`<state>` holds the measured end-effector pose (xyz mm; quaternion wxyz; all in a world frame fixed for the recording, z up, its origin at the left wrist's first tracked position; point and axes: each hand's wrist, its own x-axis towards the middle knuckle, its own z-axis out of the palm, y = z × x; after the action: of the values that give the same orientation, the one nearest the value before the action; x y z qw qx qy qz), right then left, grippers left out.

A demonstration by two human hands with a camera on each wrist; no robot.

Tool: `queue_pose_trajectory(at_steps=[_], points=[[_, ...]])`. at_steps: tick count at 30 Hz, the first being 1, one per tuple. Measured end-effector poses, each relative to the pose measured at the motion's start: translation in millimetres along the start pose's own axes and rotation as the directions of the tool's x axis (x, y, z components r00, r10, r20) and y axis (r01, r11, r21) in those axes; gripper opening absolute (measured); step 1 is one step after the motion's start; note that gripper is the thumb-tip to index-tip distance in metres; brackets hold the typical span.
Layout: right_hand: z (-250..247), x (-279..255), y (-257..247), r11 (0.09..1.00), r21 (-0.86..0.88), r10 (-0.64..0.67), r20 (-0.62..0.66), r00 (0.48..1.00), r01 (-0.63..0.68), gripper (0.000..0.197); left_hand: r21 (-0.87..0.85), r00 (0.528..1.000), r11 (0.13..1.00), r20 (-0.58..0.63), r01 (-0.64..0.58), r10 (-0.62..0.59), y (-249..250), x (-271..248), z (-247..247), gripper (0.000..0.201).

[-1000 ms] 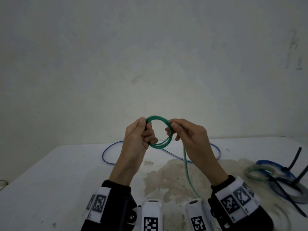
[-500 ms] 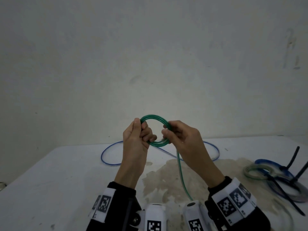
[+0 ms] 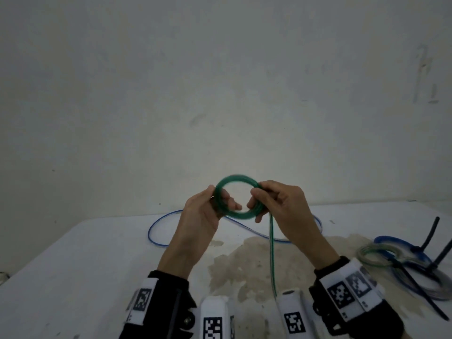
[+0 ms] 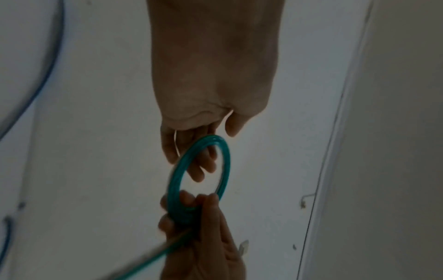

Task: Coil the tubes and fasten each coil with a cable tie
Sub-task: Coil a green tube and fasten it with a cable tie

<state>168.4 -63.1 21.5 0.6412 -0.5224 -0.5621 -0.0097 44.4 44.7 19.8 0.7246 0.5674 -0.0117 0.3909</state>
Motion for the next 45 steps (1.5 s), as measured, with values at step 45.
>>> queue_pose_trajectory(at_steps=[45], points=[[1.1, -0.8, -15.1, 0.986, -0.096, 0.159, 0.259, 0.953, -0.139, 0.024, 0.781, 0.788, 0.140, 0.576, -0.609, 0.216, 9.2, 3.0, -4.5, 0.027]])
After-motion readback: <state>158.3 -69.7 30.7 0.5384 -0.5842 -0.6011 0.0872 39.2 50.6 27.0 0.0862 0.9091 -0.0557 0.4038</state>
